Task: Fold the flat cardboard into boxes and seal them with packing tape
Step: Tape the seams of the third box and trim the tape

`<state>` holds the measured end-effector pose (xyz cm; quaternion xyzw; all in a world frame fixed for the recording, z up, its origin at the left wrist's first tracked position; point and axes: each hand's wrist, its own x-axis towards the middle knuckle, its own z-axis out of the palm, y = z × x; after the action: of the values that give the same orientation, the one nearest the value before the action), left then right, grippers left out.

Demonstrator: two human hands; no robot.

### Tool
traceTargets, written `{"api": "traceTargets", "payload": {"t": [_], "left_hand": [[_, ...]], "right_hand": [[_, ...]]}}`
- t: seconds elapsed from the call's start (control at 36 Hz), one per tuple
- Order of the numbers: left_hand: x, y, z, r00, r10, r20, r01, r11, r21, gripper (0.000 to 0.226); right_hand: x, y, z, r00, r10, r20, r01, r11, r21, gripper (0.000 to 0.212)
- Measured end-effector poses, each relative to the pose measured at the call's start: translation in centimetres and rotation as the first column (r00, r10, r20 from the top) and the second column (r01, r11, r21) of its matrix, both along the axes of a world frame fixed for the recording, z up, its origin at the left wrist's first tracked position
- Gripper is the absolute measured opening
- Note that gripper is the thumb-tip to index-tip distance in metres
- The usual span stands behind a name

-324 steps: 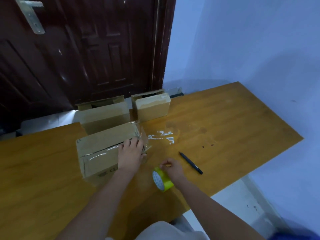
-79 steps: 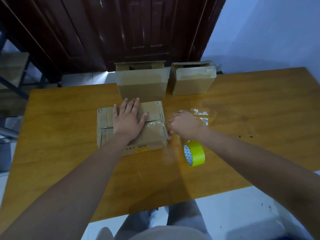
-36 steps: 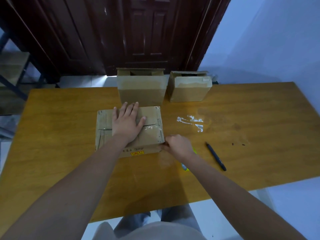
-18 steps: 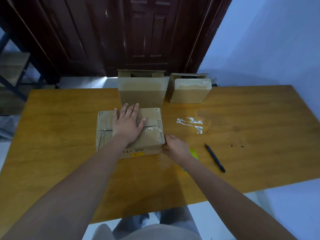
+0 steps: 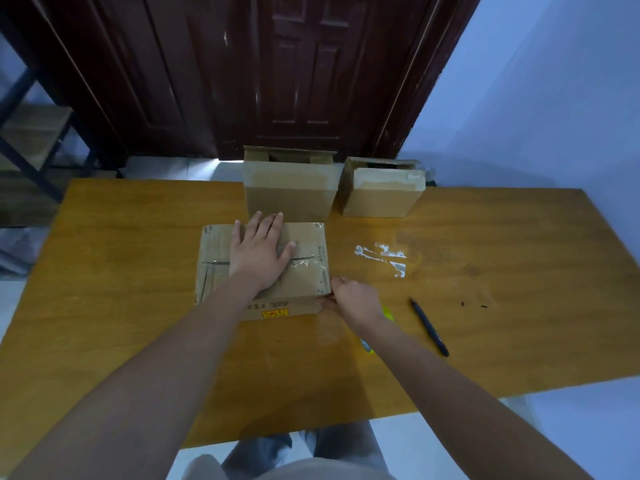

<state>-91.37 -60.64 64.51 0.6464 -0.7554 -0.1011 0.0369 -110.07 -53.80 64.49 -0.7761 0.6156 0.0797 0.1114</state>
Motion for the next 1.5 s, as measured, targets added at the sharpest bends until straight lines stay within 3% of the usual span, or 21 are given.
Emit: {"api": "traceTargets", "payload": {"t": [0.08, 0.14, 0.19, 0.25, 0.44, 0.53, 0.58, 0.67, 0.78, 0.83, 0.94, 1.03, 1.11, 1.22, 1.31, 1.44, 1.5], "left_hand": [[0.4, -0.1, 0.5, 0.995, 0.003, -0.098, 0.000, 1.000, 0.030, 0.067], [0.8, -0.1, 0.8, 0.963, 0.029, -0.268, -0.017, 0.999, 0.045, 0.067], [1.4, 0.2, 1.1, 0.865, 0.091, -0.493, -0.062, 0.995, 0.075, 0.067], [2.1, 0.8, 1.9, 0.763, 0.167, -0.624, -0.126, 0.986, 0.110, 0.062], [4.9, 4.1, 4.0, 0.850, 0.372, -0.374, -0.413, 0.910, -0.032, 0.047], [5.6, 6.2, 3.6, 0.847, 0.453, -0.279, -0.482, 0.875, -0.041, 0.050], [6.0, 7.5, 3.5, 0.794, 0.541, -0.279, -0.565, 0.825, -0.009, 0.057], [6.7, 8.9, 3.6, 0.678, 0.671, -0.299, -0.647, 0.738, 0.190, 0.062], [8.0, 9.7, 3.2, 0.631, 0.711, -0.310, -0.567, 0.695, 0.442, 0.064], [8.4, 9.8, 3.1, 0.620, 0.721, -0.309, -0.548, 0.680, 0.487, 0.059], [7.9, 9.3, 3.2, 0.486, 0.766, -0.421, -0.569, 0.642, 0.513, 0.044], [7.3, 7.8, 3.2, 0.450, 0.781, -0.433, -0.601, 0.623, 0.501, 0.038], [5.9, 6.7, 4.2, 0.471, 0.776, -0.419, -0.604, 0.630, 0.488, 0.053], [3.0, 5.7, 5.6, 0.565, 0.716, -0.410, -0.541, 0.696, 0.471, 0.061], [0.9, 4.7, 5.5, 0.656, 0.656, -0.372, -0.461, 0.740, 0.490, 0.092], [-2.5, 4.4, 5.3, 0.904, 0.420, -0.081, -0.331, 0.807, 0.489, 0.129], [-3.6, 4.4, 5.1, 0.956, 0.294, 0.014, -0.267, 0.843, 0.467, 0.135]], "right_hand": [[-0.3, -0.1, 0.3, 1.000, 0.024, 0.002, -0.024, 0.999, 0.046, 0.035], [-1.0, -0.4, 0.7, 0.997, 0.074, 0.032, -0.077, 0.992, 0.096, 0.031], [-1.8, -0.7, 1.6, 0.993, 0.094, 0.068, -0.103, 0.985, 0.140, 0.030], [-2.7, -1.2, 2.9, 0.991, 0.083, 0.103, -0.097, 0.986, 0.138, 0.032], [-1.9, -4.9, 6.1, 0.944, -0.015, 0.331, 0.046, 0.995, -0.086, 0.027], [0.4, -6.7, 6.4, 0.936, -0.015, 0.351, 0.049, 0.995, -0.090, 0.034], [1.9, -7.6, 6.3, 0.936, -0.036, 0.351, 0.043, 0.999, -0.012, 0.051], [3.5, -8.2, 5.9, 0.947, -0.029, 0.321, 0.001, 0.996, 0.088, 0.067], [4.1, -7.9, 4.4, 0.969, 0.020, 0.246, -0.054, 0.990, 0.132, 0.067], [3.9, -7.6, 3.9, 0.979, 0.012, 0.205, -0.032, 0.995, 0.094, 0.065], [3.1, -6.1, 3.8, 0.988, -0.022, 0.153, 0.009, 0.997, 0.083, 0.067], [2.7, -4.0, 4.1, 0.985, -0.062, 0.159, 0.045, 0.993, 0.109, 0.072], [2.4, -1.6, 4.3, 0.984, -0.097, 0.148, 0.077, 0.988, 0.136, 0.075], [3.1, 1.9, 4.4, 0.977, -0.183, 0.112, 0.161, 0.971, 0.177, 0.066], [3.5, 4.2, 4.8, 0.977, -0.196, 0.080, 0.176, 0.963, 0.206, 0.060], [3.6, 6.3, 5.4, 0.977, -0.145, 0.160, 0.101, 0.962, 0.255, 0.058], [3.7, 6.6, 5.3, 0.979, -0.077, 0.191, 0.019, 0.957, 0.288, 0.063]]}}
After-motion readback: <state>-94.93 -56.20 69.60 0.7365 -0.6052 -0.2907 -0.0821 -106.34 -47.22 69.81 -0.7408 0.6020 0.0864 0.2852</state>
